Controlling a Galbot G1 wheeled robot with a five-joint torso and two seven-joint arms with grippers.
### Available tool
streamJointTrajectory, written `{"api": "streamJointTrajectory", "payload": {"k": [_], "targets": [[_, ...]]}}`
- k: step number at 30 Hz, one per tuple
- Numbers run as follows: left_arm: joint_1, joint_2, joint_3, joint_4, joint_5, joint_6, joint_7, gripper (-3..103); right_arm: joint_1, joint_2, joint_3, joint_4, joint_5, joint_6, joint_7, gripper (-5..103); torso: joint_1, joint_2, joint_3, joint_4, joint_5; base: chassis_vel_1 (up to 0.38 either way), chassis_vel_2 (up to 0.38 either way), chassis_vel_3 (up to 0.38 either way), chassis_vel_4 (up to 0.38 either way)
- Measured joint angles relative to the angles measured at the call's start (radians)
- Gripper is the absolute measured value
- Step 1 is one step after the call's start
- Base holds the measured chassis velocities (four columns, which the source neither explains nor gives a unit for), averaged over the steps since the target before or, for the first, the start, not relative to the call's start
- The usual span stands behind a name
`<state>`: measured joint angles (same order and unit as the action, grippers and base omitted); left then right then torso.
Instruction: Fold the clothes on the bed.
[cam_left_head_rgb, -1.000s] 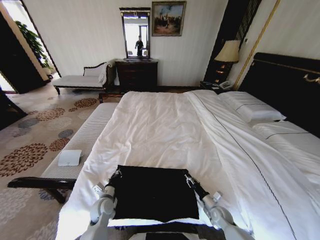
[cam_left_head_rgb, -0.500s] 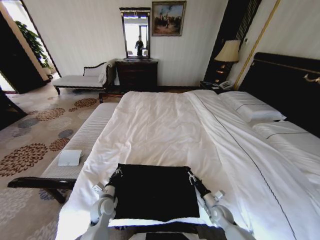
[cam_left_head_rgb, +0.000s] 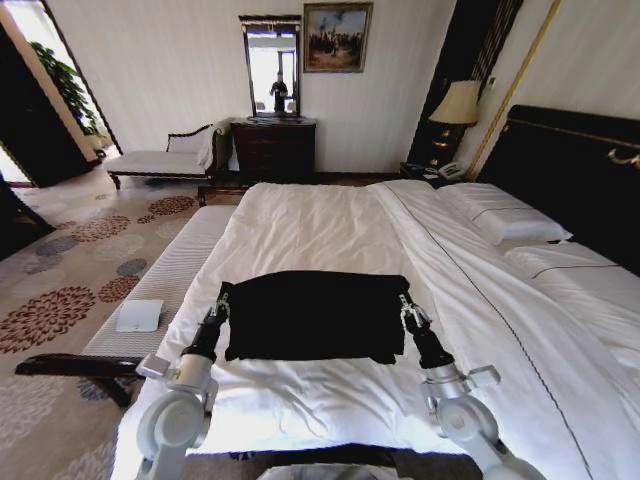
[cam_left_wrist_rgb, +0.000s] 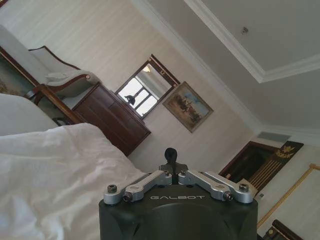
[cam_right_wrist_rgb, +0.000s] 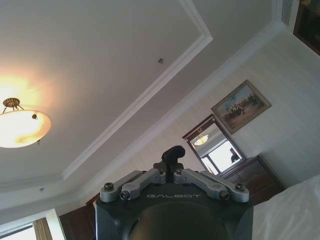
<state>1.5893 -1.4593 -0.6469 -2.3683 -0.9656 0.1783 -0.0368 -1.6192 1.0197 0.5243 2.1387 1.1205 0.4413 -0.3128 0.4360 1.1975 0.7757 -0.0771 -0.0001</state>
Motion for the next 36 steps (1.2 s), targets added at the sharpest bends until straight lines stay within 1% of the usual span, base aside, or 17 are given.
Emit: {"api": "streamJointTrajectory", "payload": {"k": [1, 6, 14, 21, 25, 27, 28, 29, 30, 31, 33, 34, 36], "targets": [[0.000, 0.000, 0.000, 0.000, 0.000, 0.000, 0.000, 0, 0.000, 0.000, 0.000, 0.000, 0.000, 0.000, 0.000, 2, 0.000, 0.000, 0.000, 0.0000, 0.0000, 0.000, 0.000, 0.000, 0.000], [0.042, 0.008, -0.012, -0.050, 0.003, -0.003, 0.001, 0, -0.064, 0.026, 0.020, 0.047, -0.059, 0.037, 0.003, 2, 0.000, 0.000, 0.000, -0.0001, -0.0001, 0.000, 0.000, 0.000, 0.000], [0.095, 0.023, -0.030, -0.102, 0.005, -0.012, 0.007, 0, -0.134, 0.069, 0.043, 0.082, -0.092, 0.083, 0.005, 2, 0.000, 0.000, 0.000, 0.0000, 0.0000, 0.000, 0.000, 0.000, 0.000], [0.110, 0.027, -0.037, -0.114, 0.001, -0.016, 0.007, 0, -0.157, 0.099, 0.056, 0.097, -0.110, 0.093, 0.007, 2, 0.000, 0.000, 0.000, 0.0000, 0.0001, 0.000, 0.000, 0.000, 0.000], [0.133, 0.025, -0.026, -0.119, 0.018, -0.024, 0.006, 0, -0.176, 0.113, 0.056, 0.112, -0.131, 0.095, 0.023, 2, 0.000, 0.000, 0.000, 0.0000, 0.0000, 0.000, 0.000, 0.000, 0.000], [0.175, 0.023, -0.013, -0.132, 0.043, -0.031, -0.005, 0, -0.216, 0.121, 0.054, 0.137, -0.171, 0.100, 0.066, 2, 0.000, 0.000, 0.000, -0.0001, 0.0002, 0.000, 0.000, 0.000, 0.000], [0.175, 0.023, -0.013, -0.132, 0.043, -0.031, -0.005, 0, -0.216, 0.121, 0.054, 0.137, -0.171, 0.100, 0.066, 2, 0.000, 0.000, 0.000, -0.0001, 0.0002, 0.000, 0.000, 0.000, 0.000], [0.192, 0.023, -0.010, -0.133, 0.051, -0.031, -0.011, 0, -0.234, 0.122, 0.055, 0.151, -0.187, 0.100, 0.086, 2, 0.000, 0.000, 0.000, 0.0000, 0.0003, 0.000, 0.000, 0.000, 0.000], [0.228, 0.025, -0.004, -0.134, 0.064, -0.027, -0.024, 0, -0.273, 0.118, 0.060, 0.190, -0.213, 0.090, 0.136, 2, 0.000, 0.000, 0.000, 0.0000, 0.0001, 0.000, 0.000, 0.000, 0.000], [0.242, 0.029, -0.002, -0.134, 0.067, -0.023, -0.032, 0, -0.290, 0.111, 0.064, 0.213, -0.219, 0.079, 0.166, 2, 0.000, 0.000, 0.000, -0.0001, 0.0000, 0.000, 0.000, 0.000, 0.000], [0.252, 0.045, -0.004, -0.134, 0.056, -0.010, -0.059, 0, -0.303, 0.089, 0.076, 0.262, -0.228, 0.039, 0.251, 2, 0.000, 0.000, 0.000, -0.0001, -0.0001, 0.000, 0.000, 0.000, 0.000], [0.252, 0.045, -0.004, -0.134, 0.056, -0.010, -0.059, 0, -0.303, 0.089, 0.076, 0.262, -0.228, 0.039, 0.251, 2, 0.000, 0.000, 0.000, -0.0001, -0.0001, 0.000, 0.000, 0.000, 0.000], [0.220, 0.067, -0.012, -0.134, 0.027, 0.008, -0.095, 0, -0.274, 0.054, 0.085, 0.295, -0.223, -0.035, 0.363, 2, 0.000, 0.000, 0.000, -0.0001, -0.0002, 0.000, 0.000, 0.000, 0.000]]}}
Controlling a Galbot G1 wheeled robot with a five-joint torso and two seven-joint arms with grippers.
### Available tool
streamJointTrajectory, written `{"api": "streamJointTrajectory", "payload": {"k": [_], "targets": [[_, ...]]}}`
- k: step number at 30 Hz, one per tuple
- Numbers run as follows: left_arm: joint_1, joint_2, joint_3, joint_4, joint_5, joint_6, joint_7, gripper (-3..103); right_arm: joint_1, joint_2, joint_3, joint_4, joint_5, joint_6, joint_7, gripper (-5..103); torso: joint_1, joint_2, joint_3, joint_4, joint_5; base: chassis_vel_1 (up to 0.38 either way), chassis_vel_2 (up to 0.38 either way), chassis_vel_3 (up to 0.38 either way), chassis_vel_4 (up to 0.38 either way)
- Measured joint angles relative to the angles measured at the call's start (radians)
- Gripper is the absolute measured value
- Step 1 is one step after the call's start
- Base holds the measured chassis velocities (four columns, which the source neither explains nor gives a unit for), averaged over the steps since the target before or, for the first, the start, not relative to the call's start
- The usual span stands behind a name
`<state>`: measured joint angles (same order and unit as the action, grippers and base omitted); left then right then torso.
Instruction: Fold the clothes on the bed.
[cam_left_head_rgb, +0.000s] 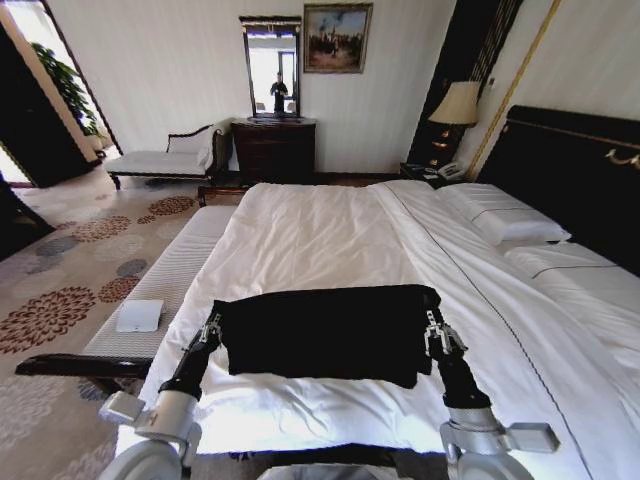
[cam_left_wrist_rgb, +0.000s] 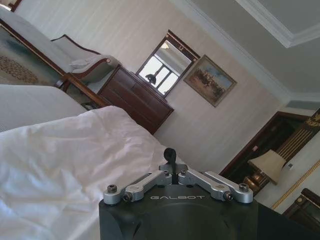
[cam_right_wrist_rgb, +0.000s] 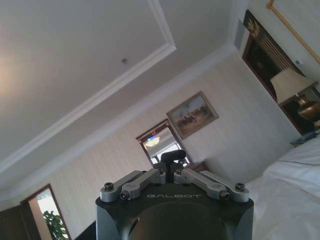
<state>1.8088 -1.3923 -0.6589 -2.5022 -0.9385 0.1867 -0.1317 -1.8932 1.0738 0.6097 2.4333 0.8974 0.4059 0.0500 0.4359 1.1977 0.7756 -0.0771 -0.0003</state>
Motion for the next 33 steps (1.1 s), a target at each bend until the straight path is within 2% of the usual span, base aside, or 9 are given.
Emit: {"api": "streamJointTrajectory", "payload": {"k": [4, 8, 12, 13, 14, 19, 25, 30, 33], "targets": [[-0.100, 0.018, 0.017, 0.004, -0.002, 0.025, -0.032, 0, 0.118, -0.043, -0.042, -0.081, 0.020, -0.106, 0.131, 2, 0.000, 0.000, 0.000, 0.0001, 0.0007, 0.000, 0.000, 0.000, 0.000], [-0.175, 0.018, 0.047, 0.085, 0.026, 0.034, -0.032, 0, 0.216, -0.063, -0.088, -0.180, 0.045, -0.156, 0.169, 2, 0.000, 0.000, 0.000, 0.0002, 0.0010, 0.000, 0.000, 0.000, 0.000], [-0.390, 0.006, 0.130, 0.445, 0.098, 0.032, -0.017, 0, 0.470, -0.098, -0.231, -0.480, 0.119, -0.214, 0.187, 2, 0.000, 0.000, 0.001, 0.0004, 0.0001, 0.000, 0.000, 0.000, 0.000], [-0.482, -0.009, 0.153, 0.583, 0.110, 0.017, -0.009, 0, 0.556, -0.100, -0.291, -0.596, 0.124, -0.212, 0.174, 2, 0.001, 0.000, 0.001, 0.0004, 0.0003, 0.000, 0.000, 0.000, 0.000], [-0.482, -0.009, 0.153, 0.583, 0.110, 0.017, -0.009, 0, 0.556, -0.100, -0.291, -0.596, 0.124, -0.212, 0.174, 2, 0.001, 0.000, 0.001, 0.0004, 0.0003, 0.000, 0.000, 0.000, 0.000], [-0.758, -0.074, 0.175, 0.981, 0.089, -0.052, 0.058, 0, 0.818, -0.066, -0.450, -0.955, 0.125, -0.150, 0.066, 2, 0.001, -0.001, 0.001, 0.0000, 0.0006, 0.000, 0.000, 0.000, 0.000], [-0.876, -0.100, 0.190, 1.154, 0.069, -0.124, 0.133, 0, 0.919, -0.028, -0.498, -1.083, 0.168, -0.115, -0.032, 2, 0.001, 0.000, 0.000, 0.0000, 0.0003, 0.000, 0.000, 0.000, 0.000], [-0.882, -0.106, 0.195, 1.193, 0.071, -0.156, 0.162, 0, 0.936, -0.009, -0.504, -1.110, 0.171, -0.095, -0.073, -2, 0.000, 0.000, 0.000, -0.0001, 0.0003, 0.000, 0.000, 0.000, 0.000], [-0.864, -0.105, 0.192, 1.179, 0.067, -0.170, 0.173, 0, 0.930, -0.006, -0.498, -1.098, 0.182, -0.082, -0.088, 5, 0.000, 0.000, 0.000, 0.0001, 0.0003, 0.000, 0.000, 0.000, 0.000]]}}
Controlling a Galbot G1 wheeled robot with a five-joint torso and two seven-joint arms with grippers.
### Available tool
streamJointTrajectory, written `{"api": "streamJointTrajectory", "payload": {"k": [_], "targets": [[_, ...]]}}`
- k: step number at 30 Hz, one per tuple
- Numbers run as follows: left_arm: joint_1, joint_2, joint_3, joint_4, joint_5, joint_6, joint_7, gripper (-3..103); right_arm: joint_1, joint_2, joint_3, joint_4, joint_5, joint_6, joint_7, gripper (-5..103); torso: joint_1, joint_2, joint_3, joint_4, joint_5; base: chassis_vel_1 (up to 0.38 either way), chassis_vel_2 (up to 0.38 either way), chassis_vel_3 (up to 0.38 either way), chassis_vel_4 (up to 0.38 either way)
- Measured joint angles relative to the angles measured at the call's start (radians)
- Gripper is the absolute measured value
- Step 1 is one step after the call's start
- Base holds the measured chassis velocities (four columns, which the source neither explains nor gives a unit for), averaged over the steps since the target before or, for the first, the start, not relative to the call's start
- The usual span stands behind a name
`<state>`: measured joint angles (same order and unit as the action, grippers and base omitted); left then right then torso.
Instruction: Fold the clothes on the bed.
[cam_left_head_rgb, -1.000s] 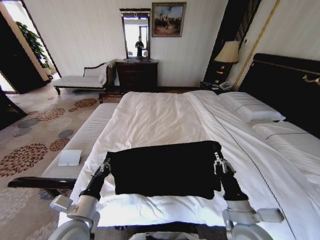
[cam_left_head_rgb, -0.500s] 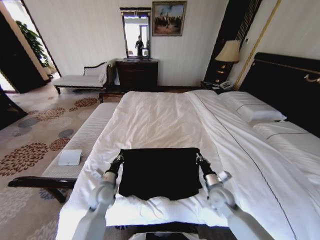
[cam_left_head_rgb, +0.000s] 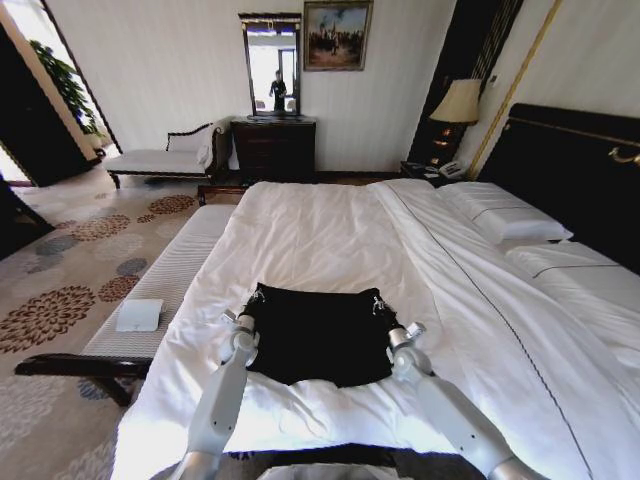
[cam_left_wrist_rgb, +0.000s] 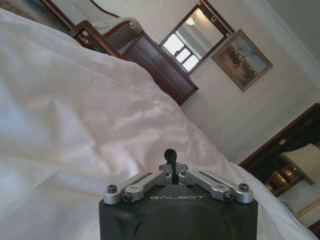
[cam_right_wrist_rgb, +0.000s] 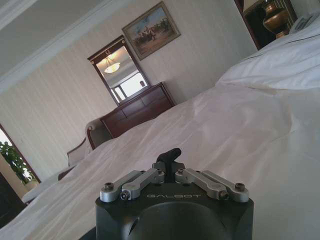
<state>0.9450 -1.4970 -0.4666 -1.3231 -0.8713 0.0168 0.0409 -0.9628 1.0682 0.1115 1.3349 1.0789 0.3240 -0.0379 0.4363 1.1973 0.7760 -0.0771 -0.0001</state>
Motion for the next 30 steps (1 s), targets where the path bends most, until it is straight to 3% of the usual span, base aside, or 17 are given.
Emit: {"api": "streamJointTrajectory", "payload": {"k": [4, 5, 11, 13, 17, 30], "targets": [[0.036, 0.016, -0.005, -0.038, -0.028, -0.019, 0.031, 0, -0.029, -0.010, 0.017, 0.045, 0.024, 0.022, -0.022, 9, 0.000, 0.000, 0.000, 0.0001, 0.0001, 0.000, 0.000, 0.000, 0.000], [0.050, 0.026, -0.005, -0.048, -0.047, -0.020, 0.048, 0, -0.047, -0.024, 0.023, 0.064, 0.030, 0.029, -0.030, 2, 0.000, 0.000, 0.000, 0.0001, 0.0001, 0.000, 0.000, 0.000, 0.000], [0.102, 0.082, -0.002, -0.085, -0.112, 0.003, 0.094, 0, -0.112, -0.078, 0.040, 0.101, 0.061, 0.042, -0.043, 2, 0.000, 0.000, 0.000, 0.0000, 0.0001, 0.000, 0.000, 0.000, 0.000], [0.134, 0.108, -0.005, -0.110, -0.123, 0.005, 0.103, 0, -0.154, -0.099, 0.056, 0.120, 0.077, 0.059, -0.085, 2, 0.000, 0.000, 0.000, 0.0000, 0.0000, 0.000, 0.000, 0.000, 0.000], [0.181, 0.123, -0.012, -0.141, -0.122, 0.001, 0.120, 0, -0.214, -0.106, 0.081, 0.138, 0.077, 0.089, -0.147, 2, 0.000, 0.000, 0.000, 0.0000, 0.0000, 0.000, 0.000, 0.000, 0.000], [0.342, 0.097, -0.019, -0.254, -0.052, -0.035, 0.142, 0, -0.379, -0.087, 0.124, 0.197, 0.023, 0.156, -0.182, 2, 0.000, 0.000, 0.000, 0.0000, 0.0001, 0.000, 0.000, 0.000, 0.000]]}}
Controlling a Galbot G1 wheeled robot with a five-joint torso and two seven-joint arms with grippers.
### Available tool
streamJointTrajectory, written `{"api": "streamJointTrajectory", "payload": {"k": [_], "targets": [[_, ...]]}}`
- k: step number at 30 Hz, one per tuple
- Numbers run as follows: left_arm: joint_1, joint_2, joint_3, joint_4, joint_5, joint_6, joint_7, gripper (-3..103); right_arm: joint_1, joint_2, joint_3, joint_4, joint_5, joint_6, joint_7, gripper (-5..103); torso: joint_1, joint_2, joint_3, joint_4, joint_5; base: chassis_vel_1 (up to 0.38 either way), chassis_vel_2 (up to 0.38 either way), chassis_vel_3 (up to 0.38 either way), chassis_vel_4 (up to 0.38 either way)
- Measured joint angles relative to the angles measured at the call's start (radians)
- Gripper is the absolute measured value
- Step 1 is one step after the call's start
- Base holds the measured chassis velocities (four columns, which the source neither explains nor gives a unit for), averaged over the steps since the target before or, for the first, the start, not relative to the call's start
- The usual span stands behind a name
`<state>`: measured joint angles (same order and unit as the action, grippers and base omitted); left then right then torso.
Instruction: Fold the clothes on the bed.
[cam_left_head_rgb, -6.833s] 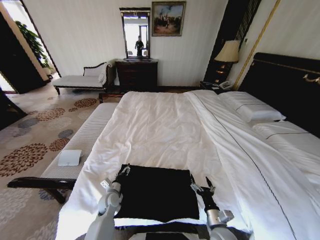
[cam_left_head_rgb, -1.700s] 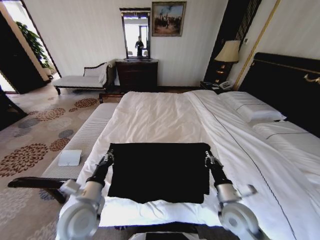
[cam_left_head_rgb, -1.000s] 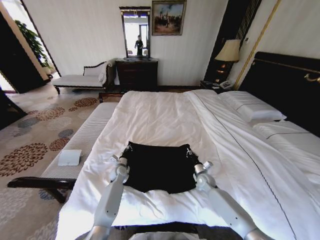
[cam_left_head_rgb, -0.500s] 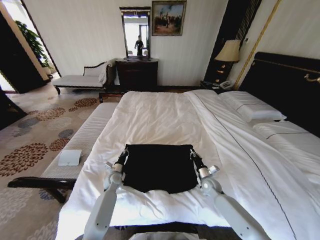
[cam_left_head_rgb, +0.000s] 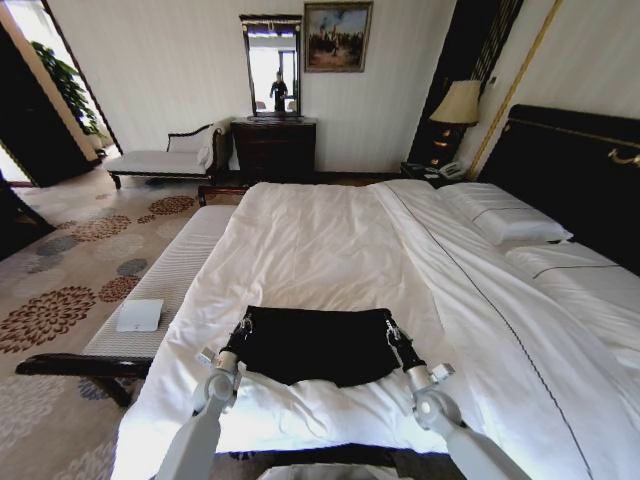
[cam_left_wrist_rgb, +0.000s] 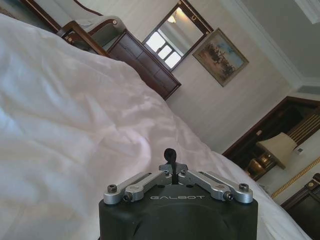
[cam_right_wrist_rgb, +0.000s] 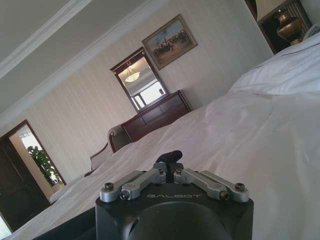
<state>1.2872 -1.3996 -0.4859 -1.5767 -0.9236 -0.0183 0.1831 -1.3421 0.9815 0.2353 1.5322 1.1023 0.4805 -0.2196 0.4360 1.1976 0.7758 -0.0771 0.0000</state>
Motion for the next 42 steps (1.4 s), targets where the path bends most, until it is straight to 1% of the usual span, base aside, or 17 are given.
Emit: {"api": "streamJointTrajectory", "payload": {"k": [5, 8, 12, 18, 22, 27, 29, 30, 31, 33, 36, 37, 38, 39, 40, 41, 42], "targets": [[0.046, -0.011, -0.001, -0.010, 0.031, -0.002, -0.012, 0, -0.037, 0.007, 0.003, 0.012, -0.026, 0.004, 0.012, 2, 0.000, 0.000, 0.000, -0.0001, 0.0000, 0.000, 0.000, 0.000, 0.000], [0.072, -0.020, -0.007, -0.017, 0.046, -0.002, -0.030, 0, -0.052, 0.010, 0.005, 0.011, -0.045, 0.004, 0.046, 2, 0.000, 0.000, 0.000, 0.0002, 0.0000, 0.000, 0.000, 0.000, 0.000], [0.081, -0.023, -0.014, -0.028, 0.049, -0.003, -0.044, 0, -0.065, 0.009, 0.007, 0.014, -0.060, 0.003, 0.077, 2, 0.000, 0.000, 0.000, 0.0000, 0.0000, 0.000, 0.000, 0.000, 0.000], [0.112, -0.020, -0.025, -0.068, 0.043, -0.002, -0.049, 0, -0.117, 0.006, 0.018, 0.086, -0.075, -0.014, 0.131, 2, 0.000, 0.000, 0.000, 0.0000, -0.0001, 0.000, 0.000, 0.000, 0.000], [0.124, -0.015, -0.031, -0.073, 0.037, 0.000, -0.049, 0, -0.144, 0.005, 0.027, 0.121, -0.077, -0.016, 0.138, 2, 0.000, 0.000, 0.000, 0.0000, -0.0001, 0.000, 0.000, 0.000, 0.000], [0.127, -0.015, -0.030, -0.060, 0.047, 0.001, -0.054, 0, -0.155, 0.008, 0.030, 0.105, -0.103, -0.017, 0.144, 2, 0.000, 0.000, 0.000, 0.0000, 0.0000, 0.000, 0.000, 0.000, 0.000], [0.133, -0.019, -0.023, -0.067, 0.076, -0.002, -0.069, 0, -0.158, 0.014, 0.030, 0.092, -0.127, -0.016, 0.158, -1, 0.000, 0.000, 0.000, 0.0001, -0.0001, 0.000, 0.000, 0.000, 0.000], [0.140, -0.020, -0.019, -0.081, 0.097, -0.006, -0.074, -2, -0.160, 0.016, 0.031, 0.091, -0.140, -0.014, 0.163, 4, 0.000, 0.000, 0.000, -0.0001, -0.0001, 0.000, 0.000, 0.000, 0.000], [0.150, -0.021, -0.017, -0.106, 0.117, -0.008, -0.077, 3, -0.162, 0.017, 0.033, 0.093, -0.152, -0.010, 0.167, 9, 0.000, 0.000, 0.000, -0.0001, 0.0000, 0.000, 0.000, 0.000, 0.000], [0.155, -0.021, -0.017, -0.120, 0.124, -0.008, -0.079, 3, -0.165, 0.017, 0.035, 0.099, -0.157, -0.009, 0.168, 9, 0.000, 0.000, 0.000, -0.0001, -0.0001, 0.000, 0.000, 0.000, 0.000], [0.188, -0.013, -0.037, -0.239, 0.144, 0.005, -0.098, 19, -0.182, 0.013, 0.063, 0.163, -0.173, -0.008, 0.207, 26, 0.000, 0.000, 0.000, 0.0000, 0.0000, 0.000, 0.000, 0.000, 0.000], [0.192, -0.008, -0.045, -0.262, 0.144, 0.011, -0.106, 24, -0.185, 0.011, 0.074, 0.182, -0.177, -0.012, 0.228, 26, 0.000, 0.000, 0.000, -0.0001, 0.0000, 0.000, 0.000, 0.000, 0.000], [0.192, -0.008, -0.045, -0.262, 0.144, 0.011, -0.106, 24, -0.185, 0.011, 0.074, 0.182, -0.177, -0.012, 0.228, 26, 0.000, 0.000, 0.000, -0.0001, 0.0000, 0.000, 0.000, 0.000, 0.000], [0.193, 0.000, -0.053, -0.284, 0.143, 0.018, -0.115, 30, -0.186, 0.009, 0.085, 0.201, -0.184, -0.021, 0.255, 32, 0.000, 0.000, 0.000, 0.0001, -0.0001, 0.000, 0.000, 0.000, 0.000], [0.189, 0.012, -0.064, -0.313, 0.143, 0.033, -0.130, 36, -0.185, 0.006, 0.105, 0.229, -0.192, -0.048, 0.300, 37, 0.000, 0.000, 0.000, 0.0001, 0.0000, 0.000, 0.000, 0.000, 0.000], [0.172, 0.026, -0.069, -0.334, 0.157, 0.060, -0.153, 36, -0.178, -0.001, 0.117, 0.256, -0.195, -0.085, 0.351, 42, 0.000, 0.000, 0.000, 0.0000, -0.0001, 0.000, 0.000, 0.000, 0.000], [0.151, 0.036, -0.069, -0.344, 0.180, 0.087, -0.177, 41, -0.159, -0.009, 0.122, 0.280, -0.195, -0.129, 0.402, 47, 0.000, 0.000, 0.000, 0.0000, -0.0002, 0.000, 0.000, 0.000, 0.000]]}}
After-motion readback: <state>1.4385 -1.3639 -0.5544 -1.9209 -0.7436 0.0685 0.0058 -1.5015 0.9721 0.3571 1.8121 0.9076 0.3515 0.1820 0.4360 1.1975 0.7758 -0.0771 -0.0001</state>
